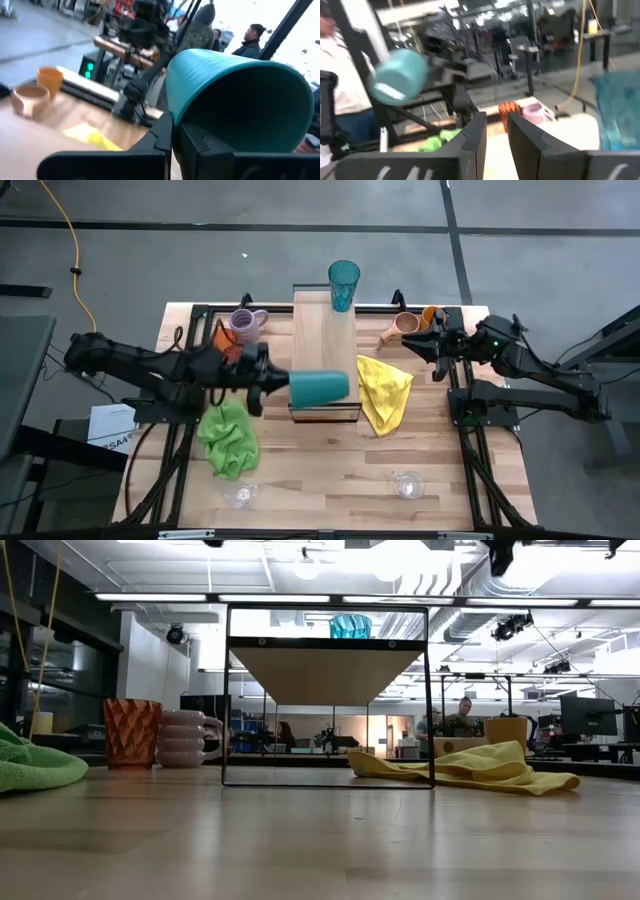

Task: Stack small to large cups/mugs on shelf
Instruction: Put the blue plastic cup on the shelf

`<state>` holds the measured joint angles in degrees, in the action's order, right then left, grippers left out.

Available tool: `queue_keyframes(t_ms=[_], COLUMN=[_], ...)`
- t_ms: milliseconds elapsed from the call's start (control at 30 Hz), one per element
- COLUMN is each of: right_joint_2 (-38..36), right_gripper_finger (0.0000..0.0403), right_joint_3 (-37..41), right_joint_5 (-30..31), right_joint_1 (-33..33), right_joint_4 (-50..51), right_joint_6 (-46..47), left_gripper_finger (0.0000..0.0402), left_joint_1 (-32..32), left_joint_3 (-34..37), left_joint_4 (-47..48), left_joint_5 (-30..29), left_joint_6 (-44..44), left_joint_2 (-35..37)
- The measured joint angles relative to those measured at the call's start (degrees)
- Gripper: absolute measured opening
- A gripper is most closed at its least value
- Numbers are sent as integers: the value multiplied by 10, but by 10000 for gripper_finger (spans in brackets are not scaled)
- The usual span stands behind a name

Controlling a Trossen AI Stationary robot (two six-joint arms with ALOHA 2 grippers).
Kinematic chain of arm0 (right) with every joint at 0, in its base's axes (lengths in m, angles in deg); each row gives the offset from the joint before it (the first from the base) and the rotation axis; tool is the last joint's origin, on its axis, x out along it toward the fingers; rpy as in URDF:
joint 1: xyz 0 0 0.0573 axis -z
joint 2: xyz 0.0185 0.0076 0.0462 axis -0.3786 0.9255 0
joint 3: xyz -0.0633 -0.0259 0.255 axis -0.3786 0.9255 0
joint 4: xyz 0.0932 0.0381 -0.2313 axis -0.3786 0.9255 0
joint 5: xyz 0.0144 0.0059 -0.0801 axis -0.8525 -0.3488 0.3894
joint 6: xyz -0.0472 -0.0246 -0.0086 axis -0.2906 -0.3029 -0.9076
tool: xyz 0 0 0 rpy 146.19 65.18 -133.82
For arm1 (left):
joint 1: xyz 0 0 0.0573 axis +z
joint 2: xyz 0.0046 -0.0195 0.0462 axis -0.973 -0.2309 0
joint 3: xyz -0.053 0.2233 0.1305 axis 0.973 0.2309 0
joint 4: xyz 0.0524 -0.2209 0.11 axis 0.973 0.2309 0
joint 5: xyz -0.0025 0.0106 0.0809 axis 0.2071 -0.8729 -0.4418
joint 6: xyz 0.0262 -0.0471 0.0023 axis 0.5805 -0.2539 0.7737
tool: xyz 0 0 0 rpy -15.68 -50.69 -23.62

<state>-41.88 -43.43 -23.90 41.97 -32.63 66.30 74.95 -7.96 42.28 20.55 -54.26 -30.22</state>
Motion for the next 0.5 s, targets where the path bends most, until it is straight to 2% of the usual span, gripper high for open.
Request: queue_keyframes(t_ms=[133,267,333,500], right_joint_2=[12,35,49,74], right_gripper_finger=[69,69,68,44], right_joint_3=[0,0,0,0], right_joint_5=[-22,-37,-43,-44], right_joint_1=[-18,-46,-63,-99], right_joint_4=[-57,-67,-66,-70], right_joint_6=[0,10,10,-16], left_gripper_finger=[0,0,0,0], left_joint_1=[87,158,176,186], left_joint_3=[-1,-1,-1,-1], left_joint_4=[-13,-3,4,7], left_joint_5=[95,186,205,206], left_joint_6=[19,21,29,49], left_joint_2=[0,0,1,11])
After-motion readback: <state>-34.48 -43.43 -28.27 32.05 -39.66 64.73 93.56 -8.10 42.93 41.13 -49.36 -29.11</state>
